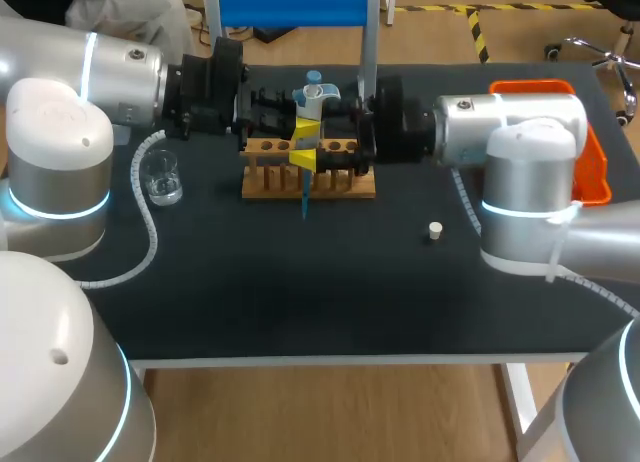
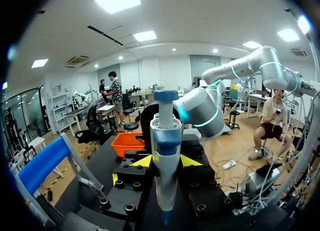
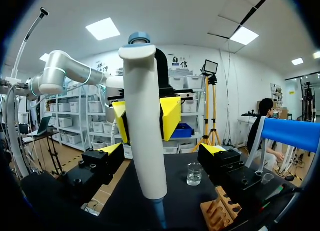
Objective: Invert the test tube, pick up the pipette, mount the tip to pipette, aspirate from beaker and dispense into the tube, eject the tip, return the pipette, and cap with the stopper.
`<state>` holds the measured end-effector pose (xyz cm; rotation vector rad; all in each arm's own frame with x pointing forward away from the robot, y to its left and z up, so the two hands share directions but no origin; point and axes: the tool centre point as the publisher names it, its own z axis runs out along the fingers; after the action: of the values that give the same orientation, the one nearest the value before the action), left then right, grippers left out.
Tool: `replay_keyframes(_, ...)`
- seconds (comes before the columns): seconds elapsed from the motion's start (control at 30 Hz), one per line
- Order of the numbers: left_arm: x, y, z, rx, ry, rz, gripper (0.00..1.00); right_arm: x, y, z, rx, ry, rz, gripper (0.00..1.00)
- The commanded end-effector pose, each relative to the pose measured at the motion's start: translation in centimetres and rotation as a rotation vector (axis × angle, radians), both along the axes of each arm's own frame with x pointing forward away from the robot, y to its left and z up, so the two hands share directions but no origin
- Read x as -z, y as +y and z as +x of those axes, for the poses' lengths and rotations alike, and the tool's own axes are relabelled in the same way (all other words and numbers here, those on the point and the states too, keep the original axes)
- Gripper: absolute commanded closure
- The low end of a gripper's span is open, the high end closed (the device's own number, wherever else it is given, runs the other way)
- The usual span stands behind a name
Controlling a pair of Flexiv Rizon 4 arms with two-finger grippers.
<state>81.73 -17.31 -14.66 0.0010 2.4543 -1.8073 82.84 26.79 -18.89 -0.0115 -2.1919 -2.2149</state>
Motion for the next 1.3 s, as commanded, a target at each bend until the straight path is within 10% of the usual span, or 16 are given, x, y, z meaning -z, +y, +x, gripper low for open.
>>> replay_keyframes(0.03, 0.0, 0.0, 0.0, 0.001, -0.001, -0.003, 1.0, 0.0, 0.1, 0.2, -0.001, 0.001, 0.005, 0.12)
replay_keyframes(0.37, 0.0, 0.0, 0.0, 0.001, -0.001, -0.003, 1.0, -0.2, -0.2, 0.3, 0.001, 0.006, 0.016, 0.6)
replay_keyframes(0.47, 0.0, 0.0, 0.0, 0.001, -0.001, -0.003, 1.0, -0.2, -0.2, 0.3, 0.001, 0.007, 0.016, 1.0)
replay_keyframes(1.07, 0.0, 0.0, 0.0, 0.001, -0.001, -0.003, 1.0, -0.7, -0.9, -0.4, -0.003, 0.024, 0.021, 1.0)
replay_keyframes(1.1, 0.0, 0.0, 0.0, 0.001, -0.001, -0.003, 0.19, -0.8, -0.9, -0.4, -0.004, 0.024, 0.023, 1.0)
replay_keyframes(1.13, 0.0, 0.0, 0.0, 0.001, -0.001, -0.003, 0.0, -0.8, -0.9, -0.4, -0.004, 0.024, 0.023, 1.0)
replay_keyframes(1.3, 0.0, 0.0, 0.0, 0.001, -0.001, -0.003, 0.0, -0.8, -1.0, -0.5, -0.01, 0.043, 0.007, 1.0)
